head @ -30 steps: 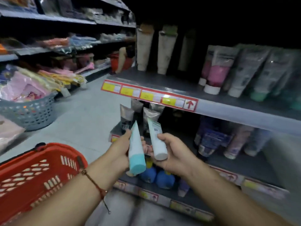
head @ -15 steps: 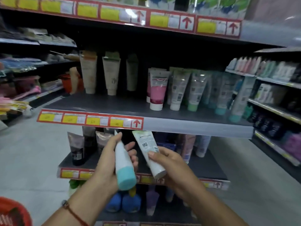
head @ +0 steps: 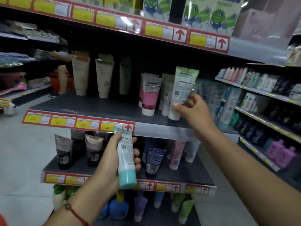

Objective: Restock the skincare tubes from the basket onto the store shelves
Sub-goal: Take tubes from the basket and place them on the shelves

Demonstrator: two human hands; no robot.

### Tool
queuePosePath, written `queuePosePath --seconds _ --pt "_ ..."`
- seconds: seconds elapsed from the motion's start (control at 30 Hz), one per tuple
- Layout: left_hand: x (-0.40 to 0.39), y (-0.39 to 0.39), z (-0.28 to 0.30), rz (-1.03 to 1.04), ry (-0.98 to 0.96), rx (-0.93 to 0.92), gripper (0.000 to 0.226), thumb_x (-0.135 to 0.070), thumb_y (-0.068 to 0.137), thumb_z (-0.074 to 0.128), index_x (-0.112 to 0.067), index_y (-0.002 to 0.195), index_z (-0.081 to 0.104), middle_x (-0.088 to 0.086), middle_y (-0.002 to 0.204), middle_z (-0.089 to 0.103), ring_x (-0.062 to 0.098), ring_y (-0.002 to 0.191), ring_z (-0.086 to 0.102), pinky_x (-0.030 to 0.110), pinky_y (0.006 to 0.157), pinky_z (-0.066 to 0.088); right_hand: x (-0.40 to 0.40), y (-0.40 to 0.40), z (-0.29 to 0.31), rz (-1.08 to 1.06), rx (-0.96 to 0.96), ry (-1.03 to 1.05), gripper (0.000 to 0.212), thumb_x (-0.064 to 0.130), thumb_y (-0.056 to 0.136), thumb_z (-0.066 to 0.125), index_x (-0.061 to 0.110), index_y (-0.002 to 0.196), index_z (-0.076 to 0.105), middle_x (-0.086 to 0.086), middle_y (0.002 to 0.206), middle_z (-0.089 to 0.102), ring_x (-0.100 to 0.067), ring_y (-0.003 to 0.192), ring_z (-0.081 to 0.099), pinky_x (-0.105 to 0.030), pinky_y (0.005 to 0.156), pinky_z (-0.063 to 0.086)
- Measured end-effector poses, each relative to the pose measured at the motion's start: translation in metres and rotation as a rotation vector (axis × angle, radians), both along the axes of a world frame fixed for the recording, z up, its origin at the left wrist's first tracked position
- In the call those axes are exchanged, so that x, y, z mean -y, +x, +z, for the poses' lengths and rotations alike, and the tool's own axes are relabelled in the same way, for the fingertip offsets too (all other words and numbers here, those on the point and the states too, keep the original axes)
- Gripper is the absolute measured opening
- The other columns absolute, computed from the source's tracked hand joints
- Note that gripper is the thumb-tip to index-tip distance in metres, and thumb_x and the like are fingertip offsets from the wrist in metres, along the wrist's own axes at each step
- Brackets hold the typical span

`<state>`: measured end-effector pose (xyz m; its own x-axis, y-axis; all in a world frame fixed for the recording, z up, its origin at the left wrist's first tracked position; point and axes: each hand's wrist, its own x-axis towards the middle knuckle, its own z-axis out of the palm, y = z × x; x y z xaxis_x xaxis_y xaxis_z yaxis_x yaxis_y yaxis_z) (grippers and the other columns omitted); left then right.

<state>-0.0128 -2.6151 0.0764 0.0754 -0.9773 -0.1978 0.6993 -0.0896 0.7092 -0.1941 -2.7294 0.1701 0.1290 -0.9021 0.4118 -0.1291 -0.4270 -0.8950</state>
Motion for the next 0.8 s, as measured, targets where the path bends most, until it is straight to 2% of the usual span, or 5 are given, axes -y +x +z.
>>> queuePosePath --seconds 0.37,0.47,0.6,0.7,0.8 --pt "0.01 0.006 -0.004 -0.031 -0.048 0.098 0.053 -0.049 0.087 0.055 -0.01 0.122 0.062 0.006 0.064 0.055 0.016 0.049 0.05 0.025 0.042 0.046 0.051 0.019 -0.034 -0.248 -0.278 -0.116 0.051 0.031 0.083 0.076 0.02 0.122 0.046 0.012 0.083 0.055 -0.001 0.075 0.056 -0.015 0.063 0.041" --pt "0.007 -0.001 -0.004 -0.058 -0.095 0.135 0.056 -0.043 0.076 0.061 -0.01 0.121 0.063 0.006 0.063 0.056 0.016 0.049 0.051 0.025 0.042 0.046 0.036 0.017 -0.038 -0.285 -0.221 -0.136 0.068 0.037 0.083 0.074 0.019 0.138 0.039 0.005 0.106 0.057 -0.01 0.098 0.058 -0.018 0.08 0.044" --pt "0.002 -0.012 -0.003 -0.064 -0.131 0.181 0.056 -0.044 0.07 0.064 -0.015 0.118 0.064 0.005 0.064 0.055 0.016 0.049 0.051 0.026 0.044 0.046 -0.026 0.014 -0.062 -0.237 -0.209 -0.214 0.043 0.034 0.091 0.064 0.027 0.131 0.05 0.011 0.124 0.056 -0.001 0.116 0.052 -0.019 0.097 0.04" --pt "0.004 -0.021 -0.005 -0.001 -0.12 0.227 0.06 -0.045 0.064 0.067 -0.009 0.112 0.064 0.005 0.064 0.055 0.016 0.05 0.052 0.026 0.046 0.047 -0.081 0.021 -0.098 0.035 -0.322 0.065 0.036 0.035 0.092 0.061 0.034 0.127 0.05 0.013 0.117 0.058 0.004 0.106 0.056 -0.017 0.091 0.045" --pt "0.006 -0.036 -0.011 0.046 -0.084 0.285 0.042 -0.04 0.082 0.065 -0.008 0.109 0.063 0.004 0.064 0.056 0.017 0.055 0.052 0.029 0.054 0.046 -0.115 0.029 -0.119 0.312 0.004 0.585 0.026 0.031 0.098 0.054 0.026 0.124 0.057 0.001 0.113 0.069 -0.01 0.103 0.067 -0.025 0.083 0.054"
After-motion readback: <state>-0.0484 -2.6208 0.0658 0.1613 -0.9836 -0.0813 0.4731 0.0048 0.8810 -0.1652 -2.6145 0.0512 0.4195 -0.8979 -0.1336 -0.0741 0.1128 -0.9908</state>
